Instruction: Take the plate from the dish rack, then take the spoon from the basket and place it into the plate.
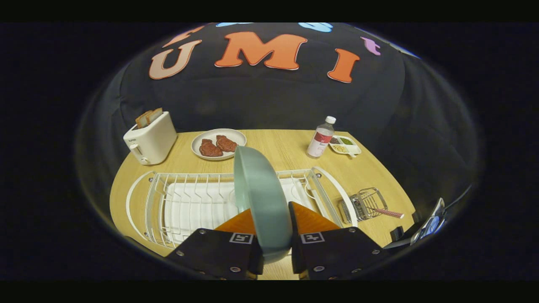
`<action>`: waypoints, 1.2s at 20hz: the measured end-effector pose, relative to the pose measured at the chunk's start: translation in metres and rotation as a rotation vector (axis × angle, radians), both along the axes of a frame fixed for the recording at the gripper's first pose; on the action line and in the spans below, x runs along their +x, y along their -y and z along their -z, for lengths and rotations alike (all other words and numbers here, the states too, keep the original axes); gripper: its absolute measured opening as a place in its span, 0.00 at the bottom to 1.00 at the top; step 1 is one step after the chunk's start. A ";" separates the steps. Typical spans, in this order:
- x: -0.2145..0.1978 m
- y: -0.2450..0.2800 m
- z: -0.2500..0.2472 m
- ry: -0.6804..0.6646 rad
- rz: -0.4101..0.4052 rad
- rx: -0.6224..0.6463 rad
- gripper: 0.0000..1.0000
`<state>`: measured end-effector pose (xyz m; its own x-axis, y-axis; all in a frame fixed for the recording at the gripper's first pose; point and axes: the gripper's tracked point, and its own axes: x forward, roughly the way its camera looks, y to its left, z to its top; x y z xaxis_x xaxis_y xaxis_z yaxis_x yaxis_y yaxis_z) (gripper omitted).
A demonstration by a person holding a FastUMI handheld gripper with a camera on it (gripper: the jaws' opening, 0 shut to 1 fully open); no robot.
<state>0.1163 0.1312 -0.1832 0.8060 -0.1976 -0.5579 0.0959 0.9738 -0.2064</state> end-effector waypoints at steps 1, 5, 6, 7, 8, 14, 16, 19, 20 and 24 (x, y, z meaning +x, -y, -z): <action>-0.001 0.000 -0.004 0.006 0.002 0.004 0.27; -0.012 0.005 -0.012 0.013 0.013 0.048 0.26; -0.015 0.007 -0.013 0.014 0.014 0.065 0.26; -0.020 0.009 -0.014 0.013 0.012 0.085 0.26; -0.026 0.013 -0.015 0.012 0.012 0.105 0.26; -0.072 0.028 -0.016 -0.014 -0.011 0.253 0.26; -0.090 0.033 -0.015 -0.025 -0.018 0.303 0.26; -0.116 0.046 -0.010 -0.041 -0.025 0.356 0.26; -0.124 0.052 -0.008 -0.044 -0.019 0.377 0.26; -0.153 0.074 0.005 -0.048 0.016 0.439 0.26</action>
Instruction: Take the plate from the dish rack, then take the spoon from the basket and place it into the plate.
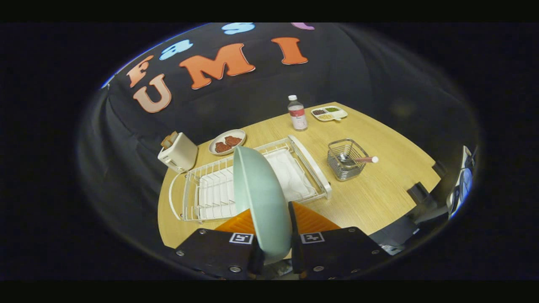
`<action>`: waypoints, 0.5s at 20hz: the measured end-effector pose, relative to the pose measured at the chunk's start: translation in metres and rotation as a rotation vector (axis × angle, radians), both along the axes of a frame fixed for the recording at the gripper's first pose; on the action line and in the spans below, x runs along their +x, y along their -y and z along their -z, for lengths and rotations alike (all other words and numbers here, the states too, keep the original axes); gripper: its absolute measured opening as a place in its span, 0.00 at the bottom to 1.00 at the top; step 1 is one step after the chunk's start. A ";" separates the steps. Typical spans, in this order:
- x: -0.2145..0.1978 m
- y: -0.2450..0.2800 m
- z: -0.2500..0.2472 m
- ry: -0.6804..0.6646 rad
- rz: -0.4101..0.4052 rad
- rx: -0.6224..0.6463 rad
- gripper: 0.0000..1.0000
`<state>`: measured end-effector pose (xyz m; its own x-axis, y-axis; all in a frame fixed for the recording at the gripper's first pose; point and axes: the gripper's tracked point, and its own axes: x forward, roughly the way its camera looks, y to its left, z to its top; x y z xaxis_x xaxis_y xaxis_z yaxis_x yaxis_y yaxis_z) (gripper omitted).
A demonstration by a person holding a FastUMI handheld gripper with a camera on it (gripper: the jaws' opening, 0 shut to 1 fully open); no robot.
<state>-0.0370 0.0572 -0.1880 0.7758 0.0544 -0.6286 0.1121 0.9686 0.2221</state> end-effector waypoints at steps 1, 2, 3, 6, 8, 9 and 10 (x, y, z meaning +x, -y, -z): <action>-0.007 0.004 0.004 -0.005 0.005 0.014 0.26; -0.015 0.005 0.009 -0.009 0.007 0.032 0.26; -0.022 0.006 0.013 -0.016 0.002 0.051 0.26; -0.042 0.013 0.030 -0.034 0.009 0.091 0.26; -0.051 0.014 0.043 -0.056 0.018 0.127 0.26; -0.056 0.011 0.049 -0.069 0.018 0.158 0.26; -0.059 0.008 0.055 -0.080 0.015 0.193 0.26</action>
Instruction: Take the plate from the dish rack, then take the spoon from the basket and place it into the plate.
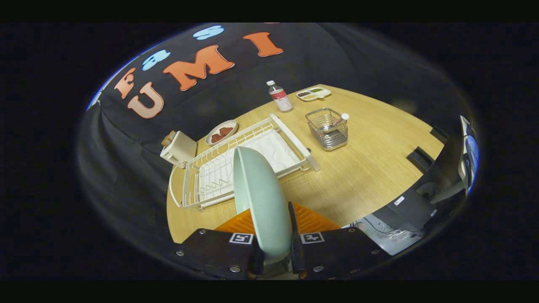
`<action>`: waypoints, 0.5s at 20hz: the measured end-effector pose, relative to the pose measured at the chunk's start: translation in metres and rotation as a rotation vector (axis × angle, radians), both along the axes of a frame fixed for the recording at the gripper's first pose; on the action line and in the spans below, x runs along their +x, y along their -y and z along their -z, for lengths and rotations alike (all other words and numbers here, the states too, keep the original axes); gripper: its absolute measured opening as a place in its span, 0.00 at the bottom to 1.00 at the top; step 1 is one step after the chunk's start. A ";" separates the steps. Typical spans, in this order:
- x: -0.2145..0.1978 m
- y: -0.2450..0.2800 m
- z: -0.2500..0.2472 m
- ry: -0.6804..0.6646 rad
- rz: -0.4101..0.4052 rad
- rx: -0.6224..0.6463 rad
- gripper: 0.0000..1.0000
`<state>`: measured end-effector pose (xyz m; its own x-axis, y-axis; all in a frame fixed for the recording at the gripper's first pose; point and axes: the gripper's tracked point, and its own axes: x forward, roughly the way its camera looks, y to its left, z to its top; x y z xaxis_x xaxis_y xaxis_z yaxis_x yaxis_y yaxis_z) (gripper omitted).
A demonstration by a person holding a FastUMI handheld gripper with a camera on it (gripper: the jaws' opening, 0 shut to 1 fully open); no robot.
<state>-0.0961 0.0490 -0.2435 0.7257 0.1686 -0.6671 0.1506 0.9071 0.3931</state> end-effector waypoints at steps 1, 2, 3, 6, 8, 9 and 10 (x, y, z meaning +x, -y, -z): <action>-0.003 -0.005 0.005 -0.009 -0.007 0.036 0.26; -0.005 -0.008 0.011 -0.016 -0.008 0.067 0.26; -0.007 -0.010 0.018 -0.024 -0.011 0.082 0.26; -0.011 -0.013 0.045 -0.065 -0.026 0.081 0.26; -0.014 -0.020 0.057 -0.089 -0.039 0.116 0.26; -0.013 -0.023 0.062 -0.100 -0.041 0.136 0.26; -0.013 -0.025 0.068 -0.107 -0.043 0.148 0.26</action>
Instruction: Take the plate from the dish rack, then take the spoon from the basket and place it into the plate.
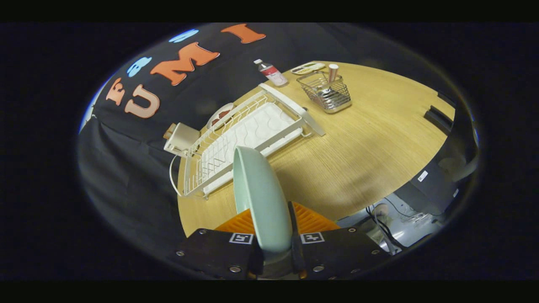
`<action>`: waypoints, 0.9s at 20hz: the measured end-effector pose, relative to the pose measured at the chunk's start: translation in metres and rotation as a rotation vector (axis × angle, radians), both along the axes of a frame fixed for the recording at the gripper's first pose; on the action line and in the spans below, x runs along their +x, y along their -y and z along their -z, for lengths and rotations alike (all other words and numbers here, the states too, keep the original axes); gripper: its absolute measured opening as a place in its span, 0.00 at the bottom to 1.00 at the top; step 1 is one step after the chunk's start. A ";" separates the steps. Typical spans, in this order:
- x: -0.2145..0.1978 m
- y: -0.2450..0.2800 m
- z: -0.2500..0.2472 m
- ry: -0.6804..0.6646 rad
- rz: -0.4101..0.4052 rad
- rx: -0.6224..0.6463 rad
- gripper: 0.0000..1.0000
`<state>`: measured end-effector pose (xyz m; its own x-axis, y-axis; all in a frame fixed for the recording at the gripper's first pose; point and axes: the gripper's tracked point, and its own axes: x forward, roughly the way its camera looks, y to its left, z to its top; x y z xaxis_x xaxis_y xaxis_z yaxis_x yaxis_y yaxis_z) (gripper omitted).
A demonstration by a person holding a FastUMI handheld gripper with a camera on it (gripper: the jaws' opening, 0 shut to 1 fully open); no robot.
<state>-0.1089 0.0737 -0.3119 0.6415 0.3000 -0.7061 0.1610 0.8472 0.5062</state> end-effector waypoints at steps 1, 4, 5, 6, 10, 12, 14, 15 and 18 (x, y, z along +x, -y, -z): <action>0.001 -0.001 0.007 -0.009 0.001 0.006 0.26; 0.008 -0.013 0.021 -0.039 0.000 0.056 0.26; 0.010 -0.017 0.025 -0.045 -0.003 0.083 0.26; 0.012 -0.019 0.027 -0.050 0.003 0.103 0.26; 0.020 -0.023 0.034 -0.065 0.032 0.172 0.26; 0.020 -0.025 0.036 -0.081 0.053 0.193 0.27; 0.020 -0.024 0.039 -0.099 0.061 0.181 0.30; 0.018 -0.021 0.040 -0.105 0.058 0.155 0.32; 0.018 -0.010 0.041 -0.104 0.043 0.066 0.42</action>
